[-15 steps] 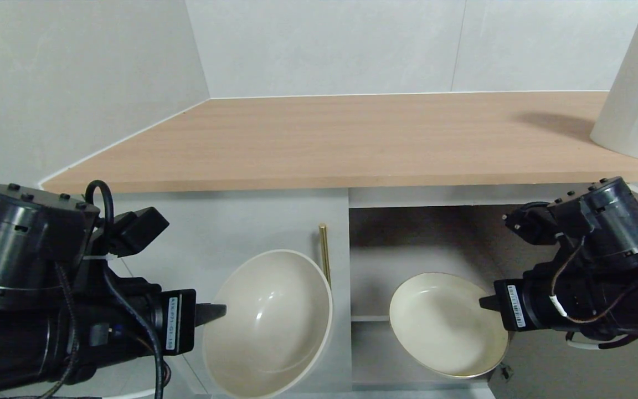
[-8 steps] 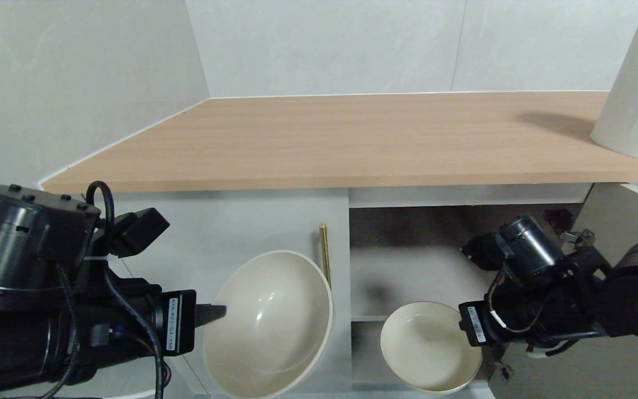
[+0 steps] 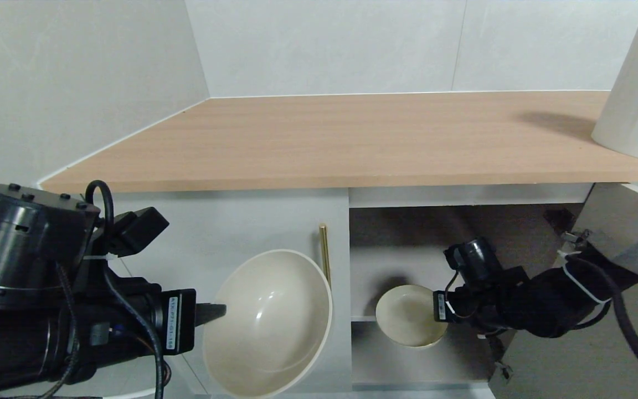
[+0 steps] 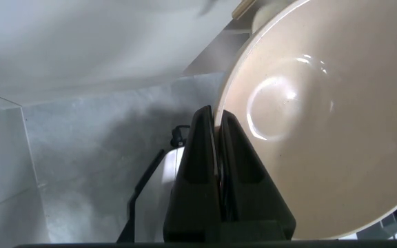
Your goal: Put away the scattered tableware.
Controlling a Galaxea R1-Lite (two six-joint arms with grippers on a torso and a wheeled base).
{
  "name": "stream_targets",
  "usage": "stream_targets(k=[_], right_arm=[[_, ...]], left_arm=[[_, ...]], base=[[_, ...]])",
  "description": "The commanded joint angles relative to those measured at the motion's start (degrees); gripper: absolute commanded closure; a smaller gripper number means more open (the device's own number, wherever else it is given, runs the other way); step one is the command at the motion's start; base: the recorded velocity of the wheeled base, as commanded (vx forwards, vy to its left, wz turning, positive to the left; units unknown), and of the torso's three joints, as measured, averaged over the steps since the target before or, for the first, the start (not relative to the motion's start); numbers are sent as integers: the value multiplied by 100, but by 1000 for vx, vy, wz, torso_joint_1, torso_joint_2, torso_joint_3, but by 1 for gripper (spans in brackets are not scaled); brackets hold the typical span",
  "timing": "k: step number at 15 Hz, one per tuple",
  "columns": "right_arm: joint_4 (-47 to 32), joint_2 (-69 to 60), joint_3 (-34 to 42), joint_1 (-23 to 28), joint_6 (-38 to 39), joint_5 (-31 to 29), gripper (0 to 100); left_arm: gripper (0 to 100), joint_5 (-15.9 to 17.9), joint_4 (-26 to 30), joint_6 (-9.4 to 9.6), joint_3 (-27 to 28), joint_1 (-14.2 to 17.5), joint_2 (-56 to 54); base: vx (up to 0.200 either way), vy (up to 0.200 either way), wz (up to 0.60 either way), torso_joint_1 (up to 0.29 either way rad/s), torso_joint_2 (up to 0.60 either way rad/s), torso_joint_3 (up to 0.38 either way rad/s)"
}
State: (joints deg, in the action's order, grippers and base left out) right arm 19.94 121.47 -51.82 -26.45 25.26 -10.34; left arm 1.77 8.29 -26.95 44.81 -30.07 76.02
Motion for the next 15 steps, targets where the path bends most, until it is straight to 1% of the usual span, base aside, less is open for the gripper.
stream_targets(k=[1,5,7,15], right_arm=[[185,650,-223,211,102,-232,100],[185,958,-671,378,410,-416,100],[168,1142,-996,457,550,-698,100],[185,1468,-1550,580,559,-1093,100]], left_arm=[[100,-1,-3,-3,1,2,9],[100,-1,6,-3,1,2,9],[100,-1,-3,-3,1,2,9],[100,-1,-3,-3,1,2,53]], base=[[0,0,0,0,0,0],[0,0,0,0,0,0],[0,0,0,0,0,0],[0,0,0,0,0,0]])
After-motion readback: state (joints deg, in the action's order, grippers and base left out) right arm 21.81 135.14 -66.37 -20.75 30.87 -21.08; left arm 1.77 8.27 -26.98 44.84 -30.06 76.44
